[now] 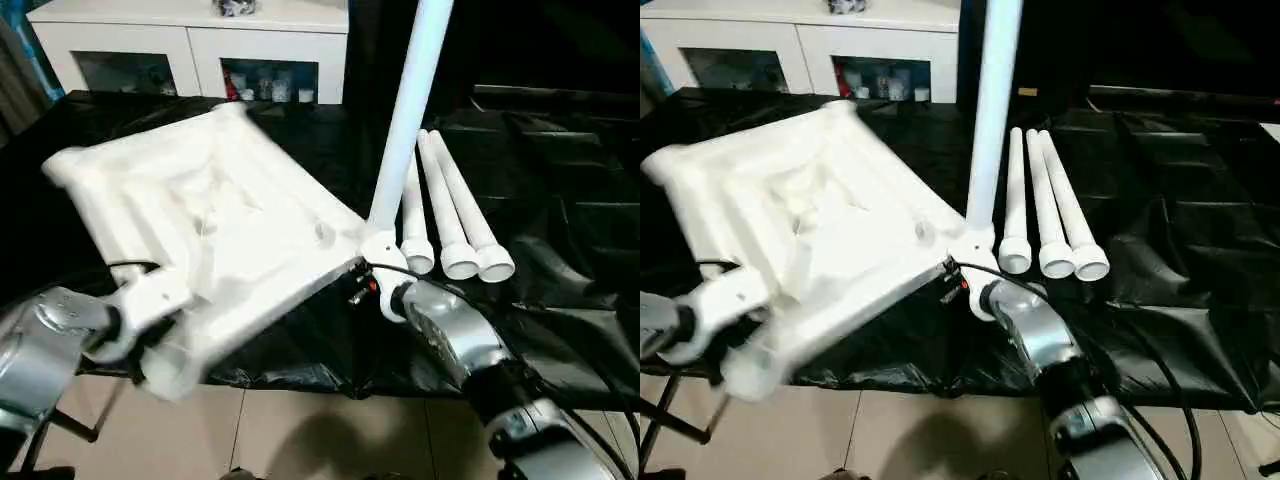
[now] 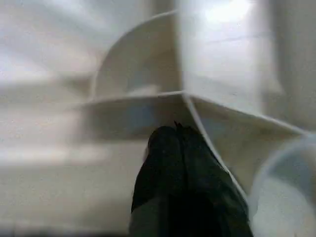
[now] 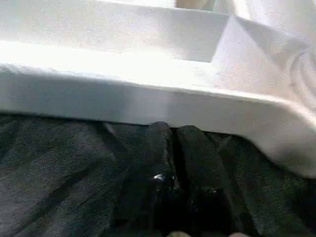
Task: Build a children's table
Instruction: Rotate table base
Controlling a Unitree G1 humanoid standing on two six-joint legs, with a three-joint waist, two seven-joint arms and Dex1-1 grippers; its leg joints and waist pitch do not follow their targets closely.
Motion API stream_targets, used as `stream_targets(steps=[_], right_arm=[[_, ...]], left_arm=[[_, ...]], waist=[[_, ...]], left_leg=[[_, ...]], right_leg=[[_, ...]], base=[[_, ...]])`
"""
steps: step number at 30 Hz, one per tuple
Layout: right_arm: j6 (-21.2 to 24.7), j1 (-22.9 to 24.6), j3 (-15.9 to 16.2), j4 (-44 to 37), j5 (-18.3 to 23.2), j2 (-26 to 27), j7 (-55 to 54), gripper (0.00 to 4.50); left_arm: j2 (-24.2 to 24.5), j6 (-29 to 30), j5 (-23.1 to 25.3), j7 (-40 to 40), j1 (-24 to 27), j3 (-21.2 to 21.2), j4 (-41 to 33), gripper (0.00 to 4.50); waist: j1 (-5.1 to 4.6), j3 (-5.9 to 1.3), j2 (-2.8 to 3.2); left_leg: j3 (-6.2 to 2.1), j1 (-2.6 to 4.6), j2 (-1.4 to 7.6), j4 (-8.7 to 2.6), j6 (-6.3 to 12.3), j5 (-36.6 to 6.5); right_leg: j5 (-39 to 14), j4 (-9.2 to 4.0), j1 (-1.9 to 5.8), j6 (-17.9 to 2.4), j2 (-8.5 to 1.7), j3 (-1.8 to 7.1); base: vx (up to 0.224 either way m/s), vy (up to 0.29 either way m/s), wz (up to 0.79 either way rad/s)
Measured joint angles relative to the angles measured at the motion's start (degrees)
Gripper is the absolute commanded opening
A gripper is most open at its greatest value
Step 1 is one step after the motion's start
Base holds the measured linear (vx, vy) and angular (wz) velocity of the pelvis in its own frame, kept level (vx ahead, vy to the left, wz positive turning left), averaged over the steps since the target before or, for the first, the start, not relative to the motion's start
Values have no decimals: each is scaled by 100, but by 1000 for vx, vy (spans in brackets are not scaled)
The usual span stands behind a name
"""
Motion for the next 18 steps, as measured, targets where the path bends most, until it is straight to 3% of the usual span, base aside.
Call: stream_targets(steps=[7, 14, 18], right_arm=[[-305, -263, 0, 504, -33, 147, -6, 13], [-481, -349, -10, 789, -86, 253, 45, 13], [-556, -586, -122, 1201, -85, 403, -23, 13]], left_arm=[[-471, 138, -370, -210, -119, -294, -292, 0], [-1086, 159, -397, -67, -583, -495, 22, 0], [-1521, 154, -405, 69, -904, -623, 237, 0]], waist=[[-27, 0, -1], [-4, 4, 6], [-77, 7, 14]], left_leg=[[0, 2, 2, 2, -7, 4], [-6, 4, 2, 29, -12, 7], [-9, 5, 2, 38, -12, 7]], right_leg=[[-1, 17, -2, 0, 1, 0], [-4, 47, -3, 1, 0, 0], [-4, 51, -4, 3, 0, -1]], base=[[0, 0, 0], [0, 0, 0], [0, 0, 0]])
